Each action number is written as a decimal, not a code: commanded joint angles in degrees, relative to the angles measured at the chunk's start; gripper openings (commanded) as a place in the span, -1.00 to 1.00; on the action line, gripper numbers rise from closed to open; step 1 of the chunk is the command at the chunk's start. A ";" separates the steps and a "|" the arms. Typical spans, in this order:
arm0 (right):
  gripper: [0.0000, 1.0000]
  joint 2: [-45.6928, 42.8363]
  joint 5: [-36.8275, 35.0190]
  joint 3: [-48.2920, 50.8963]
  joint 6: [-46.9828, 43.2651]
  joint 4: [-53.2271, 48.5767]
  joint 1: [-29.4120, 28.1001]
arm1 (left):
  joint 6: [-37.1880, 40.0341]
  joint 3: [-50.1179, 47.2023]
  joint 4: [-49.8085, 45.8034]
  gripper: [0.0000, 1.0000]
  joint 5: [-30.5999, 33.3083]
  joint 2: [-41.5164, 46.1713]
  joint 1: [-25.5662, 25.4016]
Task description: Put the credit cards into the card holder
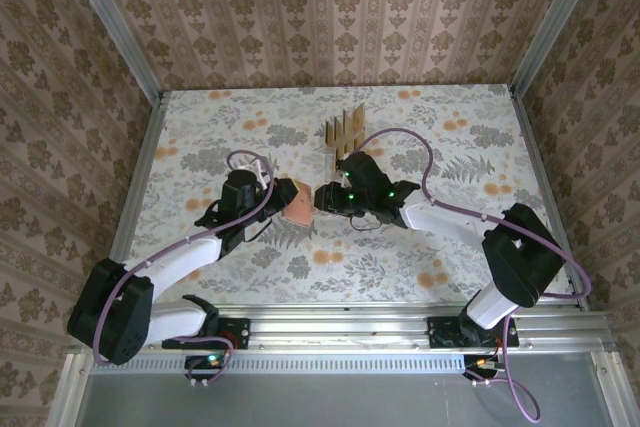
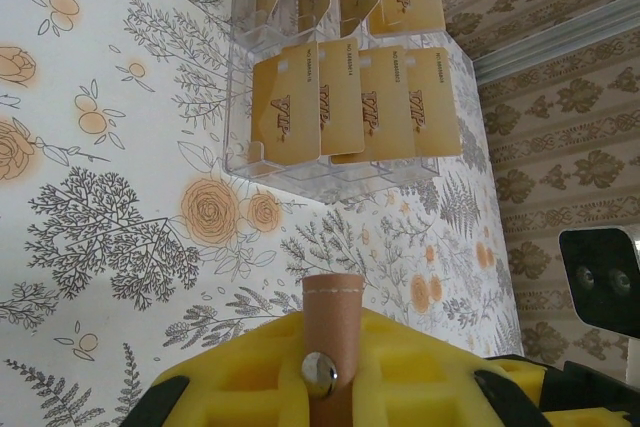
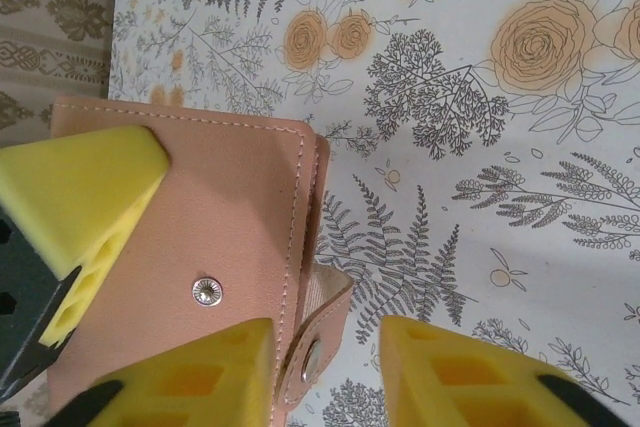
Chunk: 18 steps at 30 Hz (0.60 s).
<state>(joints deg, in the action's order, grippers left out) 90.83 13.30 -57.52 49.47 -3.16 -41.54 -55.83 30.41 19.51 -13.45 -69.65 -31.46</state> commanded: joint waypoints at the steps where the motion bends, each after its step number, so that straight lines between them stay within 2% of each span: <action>1: -0.45 0.88 0.59 -1.45 -0.24 0.39 -0.30 | 0.55 1.83 1.15 -1.00 -0.43 0.73 -0.18; 3: -0.61 0.93 0.59 -1.38 -0.41 0.43 -0.22 | 0.39 1.84 1.23 -1.00 -0.57 0.49 -0.18; 6: -0.97 0.70 0.98 -1.45 -0.68 0.27 -0.04 | 0.40 1.70 1.56 -1.00 -0.52 0.22 -0.27; 10: -1.00 -1.30 1.64 -1.08 -1.09 -0.01 0.39 | 0.72 1.17 1.22 -1.00 0.48 -0.30 -0.10; 13: -1.00 -3.53 2.56 -1.16 -1.31 -0.61 0.34 | 0.57 -0.19 2.32 -0.76 1.07 -1.70 0.56; 18: -1.00 -6.02 4.61 -1.95 -0.99 -1.01 0.06 | -0.98 -2.24 8.20 -0.48 -0.79 -6.39 2.35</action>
<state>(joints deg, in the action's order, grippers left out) 87.33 15.33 -57.60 49.21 -3.22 -41.41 -56.25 29.58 23.31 -13.65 -74.02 -30.11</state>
